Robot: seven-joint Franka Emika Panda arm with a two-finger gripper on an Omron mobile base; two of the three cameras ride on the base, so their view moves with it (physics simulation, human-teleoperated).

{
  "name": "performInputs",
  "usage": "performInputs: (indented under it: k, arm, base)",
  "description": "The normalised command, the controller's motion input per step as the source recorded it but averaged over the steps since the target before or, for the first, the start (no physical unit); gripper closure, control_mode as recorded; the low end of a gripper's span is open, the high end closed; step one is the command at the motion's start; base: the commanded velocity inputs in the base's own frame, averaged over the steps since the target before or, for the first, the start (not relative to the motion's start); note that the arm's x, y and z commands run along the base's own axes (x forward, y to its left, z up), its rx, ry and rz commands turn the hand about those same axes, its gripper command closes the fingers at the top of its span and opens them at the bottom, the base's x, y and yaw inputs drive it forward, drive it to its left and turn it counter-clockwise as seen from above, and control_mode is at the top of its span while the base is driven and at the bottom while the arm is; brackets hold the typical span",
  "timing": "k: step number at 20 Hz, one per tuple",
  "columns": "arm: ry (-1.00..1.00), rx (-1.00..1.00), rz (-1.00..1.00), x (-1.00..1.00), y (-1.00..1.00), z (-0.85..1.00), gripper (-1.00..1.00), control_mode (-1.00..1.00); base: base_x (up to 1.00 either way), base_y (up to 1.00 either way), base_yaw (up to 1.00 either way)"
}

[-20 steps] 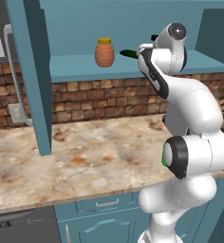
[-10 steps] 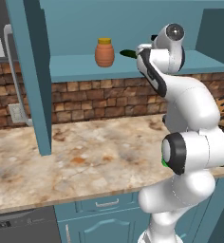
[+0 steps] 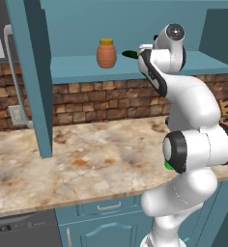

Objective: Pick the cinnamon and honey bottle from the cabinet and place them next to the mug.

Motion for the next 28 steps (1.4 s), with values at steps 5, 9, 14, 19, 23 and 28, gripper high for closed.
performInputs:
  k: [5, 9, 14, 19, 23, 28]
  arm:
    - [0.00, 0.00, 0.00, 0.00, 0.00, 0.00, 1.00, -1.00]
    - [0.00, 0.00, 0.00, -0.22, 0.00, 0.00, 1.00, -1.00]
    - [0.00, 0.00, 0.00, -0.95, 0.00, -0.04, 1.00, -1.00]
    - [0.00, 0.00, -0.01, -0.99, 0.08, -0.33, 1.00, -1.00]
    - [0.00, 0.00, -0.15, -0.83, 0.18, -0.61, 1.00, -1.00]
    - [-0.01, 0.01, -0.31, -0.52, 0.17, -0.51, 1.00, -1.00]
  base:
    - [0.00, 0.00, 0.00]
    - [0.00, 0.00, 0.00]
    - [0.00, 0.00, 0.00]
    - [0.00, 0.00, 0.00]
    - [0.00, 0.00, 0.00]
    - [0.00, 0.00, 0.00]
